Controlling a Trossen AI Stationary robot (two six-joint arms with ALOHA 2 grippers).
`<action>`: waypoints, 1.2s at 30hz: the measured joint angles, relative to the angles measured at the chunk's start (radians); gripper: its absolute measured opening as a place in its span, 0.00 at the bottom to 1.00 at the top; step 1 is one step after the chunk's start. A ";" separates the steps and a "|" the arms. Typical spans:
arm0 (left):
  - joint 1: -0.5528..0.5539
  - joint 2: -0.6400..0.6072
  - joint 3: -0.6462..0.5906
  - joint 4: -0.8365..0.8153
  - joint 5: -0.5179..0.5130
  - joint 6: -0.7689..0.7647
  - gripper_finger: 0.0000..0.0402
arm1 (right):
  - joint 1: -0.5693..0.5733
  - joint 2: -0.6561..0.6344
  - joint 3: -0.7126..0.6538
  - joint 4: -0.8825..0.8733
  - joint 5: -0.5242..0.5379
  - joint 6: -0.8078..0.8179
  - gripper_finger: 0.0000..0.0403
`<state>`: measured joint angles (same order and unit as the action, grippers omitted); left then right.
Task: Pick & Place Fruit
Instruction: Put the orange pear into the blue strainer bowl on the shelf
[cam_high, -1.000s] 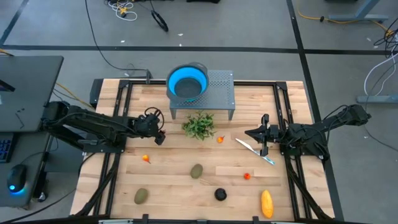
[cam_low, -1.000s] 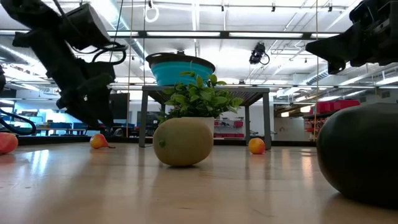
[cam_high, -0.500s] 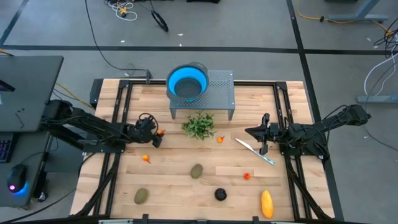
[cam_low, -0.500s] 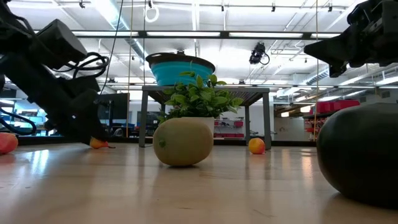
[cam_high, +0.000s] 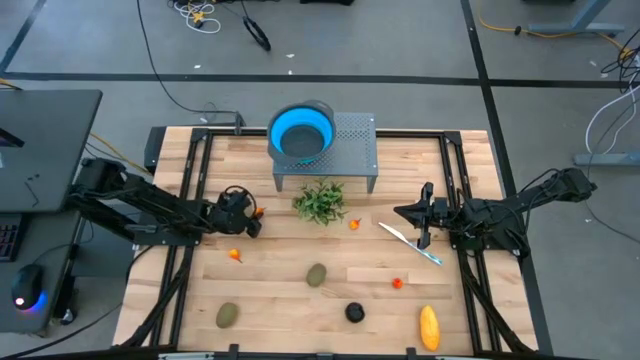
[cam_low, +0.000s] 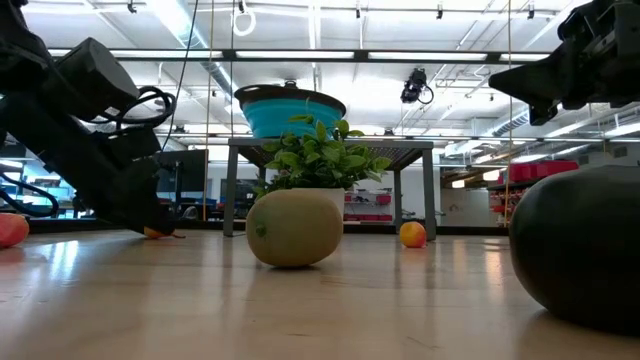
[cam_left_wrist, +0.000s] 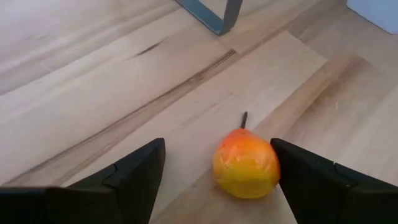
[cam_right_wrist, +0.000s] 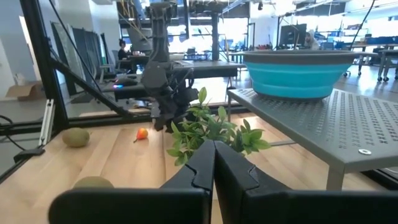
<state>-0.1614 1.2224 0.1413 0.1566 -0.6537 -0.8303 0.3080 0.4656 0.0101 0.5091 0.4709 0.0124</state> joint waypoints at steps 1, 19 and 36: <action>-0.004 0.017 0.000 0.011 -0.014 -0.003 0.73 | 0.000 0.000 0.000 0.000 0.000 0.000 0.04; -0.031 0.099 0.014 0.041 -0.051 -0.016 0.53 | 0.000 0.000 0.000 -0.008 0.000 0.010 0.04; -0.039 0.101 0.094 0.141 -0.094 0.068 0.34 | 0.000 0.000 0.000 -0.063 0.035 0.017 0.04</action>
<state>-0.2003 1.3231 0.2353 0.2980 -0.7479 -0.7623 0.3077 0.4656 0.0101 0.4465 0.5056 0.0289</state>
